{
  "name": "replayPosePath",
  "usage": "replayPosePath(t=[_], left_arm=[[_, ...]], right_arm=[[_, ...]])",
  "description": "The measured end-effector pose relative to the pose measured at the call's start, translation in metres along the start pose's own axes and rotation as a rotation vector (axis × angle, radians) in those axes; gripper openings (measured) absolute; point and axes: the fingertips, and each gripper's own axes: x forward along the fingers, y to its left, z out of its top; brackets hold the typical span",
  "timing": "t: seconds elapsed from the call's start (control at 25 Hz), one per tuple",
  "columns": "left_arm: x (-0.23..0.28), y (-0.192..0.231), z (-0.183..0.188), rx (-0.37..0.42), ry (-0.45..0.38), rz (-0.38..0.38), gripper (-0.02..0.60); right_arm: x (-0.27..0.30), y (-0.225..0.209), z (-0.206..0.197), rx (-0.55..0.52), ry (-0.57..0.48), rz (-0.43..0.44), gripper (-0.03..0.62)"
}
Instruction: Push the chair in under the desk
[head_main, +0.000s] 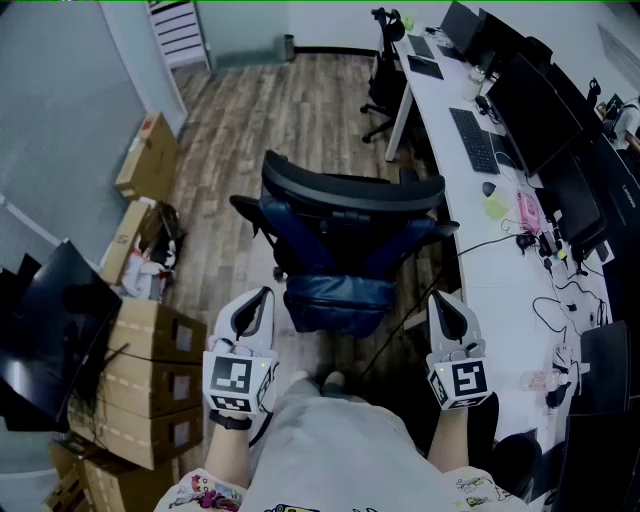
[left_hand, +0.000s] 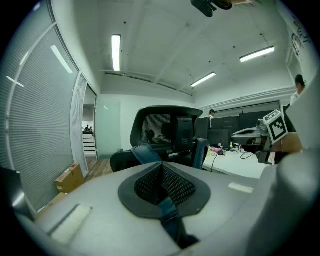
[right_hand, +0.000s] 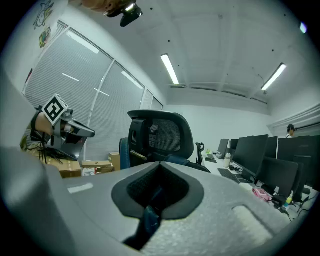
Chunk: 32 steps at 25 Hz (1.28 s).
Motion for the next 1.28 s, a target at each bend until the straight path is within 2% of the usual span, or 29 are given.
replayPosePath(t=[0.24, 0.36, 0.52, 0.96, 1.28], left_arm=[[-0.006, 0.006, 0.001, 0.022, -0.009, 0.042, 0.012], [-0.006, 0.011, -0.002, 0.036, -0.002, 0.049, 0.054], [-0.002, 0.021, -0.007, 0.085, 0.011, 0.062, 0.097], [0.029, 0.055, -0.008, 0.214, 0.036, 0.037, 0.175], [0.061, 0.079, -0.006, 0.338, 0.062, 0.0, 0.215]], right_arm=[[-0.001, -0.004, 0.0, -0.019, -0.015, 0.003, 0.003], [0.002, -0.003, -0.002, -0.036, -0.006, 0.023, 0.073], [0.007, -0.005, -0.007, -0.065, 0.011, 0.031, 0.114], [0.039, -0.023, -0.009, -0.117, 0.052, 0.036, 0.199], [0.064, -0.04, -0.014, -0.226, 0.112, 0.02, 0.244]])
